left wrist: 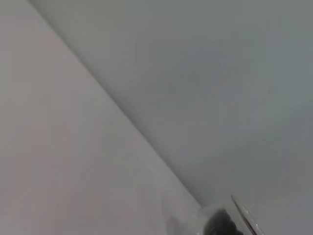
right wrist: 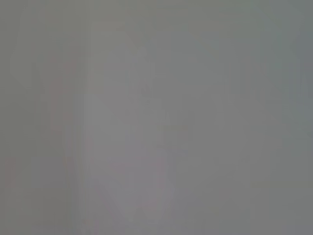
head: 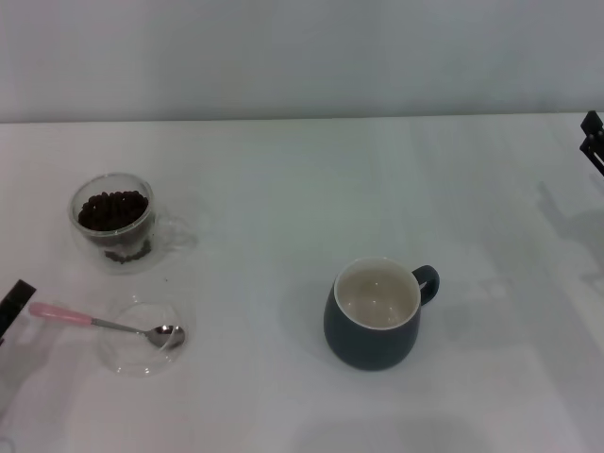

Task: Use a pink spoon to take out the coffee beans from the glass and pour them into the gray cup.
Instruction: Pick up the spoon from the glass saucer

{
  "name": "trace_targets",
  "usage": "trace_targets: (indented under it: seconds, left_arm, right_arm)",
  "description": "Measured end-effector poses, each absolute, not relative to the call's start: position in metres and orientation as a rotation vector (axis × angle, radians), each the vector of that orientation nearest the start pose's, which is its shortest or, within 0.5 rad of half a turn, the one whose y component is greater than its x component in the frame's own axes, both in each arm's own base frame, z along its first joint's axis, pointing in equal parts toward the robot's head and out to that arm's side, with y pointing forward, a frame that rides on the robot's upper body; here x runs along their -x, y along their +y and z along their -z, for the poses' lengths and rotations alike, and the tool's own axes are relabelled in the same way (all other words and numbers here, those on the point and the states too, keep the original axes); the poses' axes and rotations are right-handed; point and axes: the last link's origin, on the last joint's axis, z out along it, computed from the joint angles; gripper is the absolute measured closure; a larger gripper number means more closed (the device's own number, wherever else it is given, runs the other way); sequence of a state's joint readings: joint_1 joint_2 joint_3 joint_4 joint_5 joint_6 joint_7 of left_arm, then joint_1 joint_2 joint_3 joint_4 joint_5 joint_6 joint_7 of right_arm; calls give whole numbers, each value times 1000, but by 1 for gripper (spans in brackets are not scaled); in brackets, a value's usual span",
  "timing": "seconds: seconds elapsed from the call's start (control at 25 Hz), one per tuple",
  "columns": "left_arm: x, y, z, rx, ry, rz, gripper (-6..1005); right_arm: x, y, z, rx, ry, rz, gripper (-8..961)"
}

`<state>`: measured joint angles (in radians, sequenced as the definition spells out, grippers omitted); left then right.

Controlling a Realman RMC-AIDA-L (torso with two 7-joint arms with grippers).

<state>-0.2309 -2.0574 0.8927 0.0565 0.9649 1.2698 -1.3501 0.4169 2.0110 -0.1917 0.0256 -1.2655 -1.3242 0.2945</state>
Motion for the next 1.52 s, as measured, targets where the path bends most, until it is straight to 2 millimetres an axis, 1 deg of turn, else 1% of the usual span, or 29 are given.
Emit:
trace_targets:
  seconds: [0.16,0.4,0.88,1.16,1.24,1.52]
  left_arm:
    - [383,243,28,1529,-1588,1153,263]
    - [379,247,31,1578,-1606,1133,264]
    - [379,248,30,1584,-1605,1135,267]
    - [376,253,29,1596,-1615,1141,269]
    - [376,254,30,1601,-1615,1140,494]
    - [377,252,30,1599,-1617,1138,678]
  right_arm:
    - [-361,314,-35,1552,501,-713,77]
    - [-361,314,-35,1553,500,-714,77]
    - [-361,314,-35,1553,502,-714,77]
    - [-361,314,-35,1553,502,-713,77]
    - [-361,314,-35,1553,503,-713,77]
    - [-364,315,-34,1554,514,-699,77]
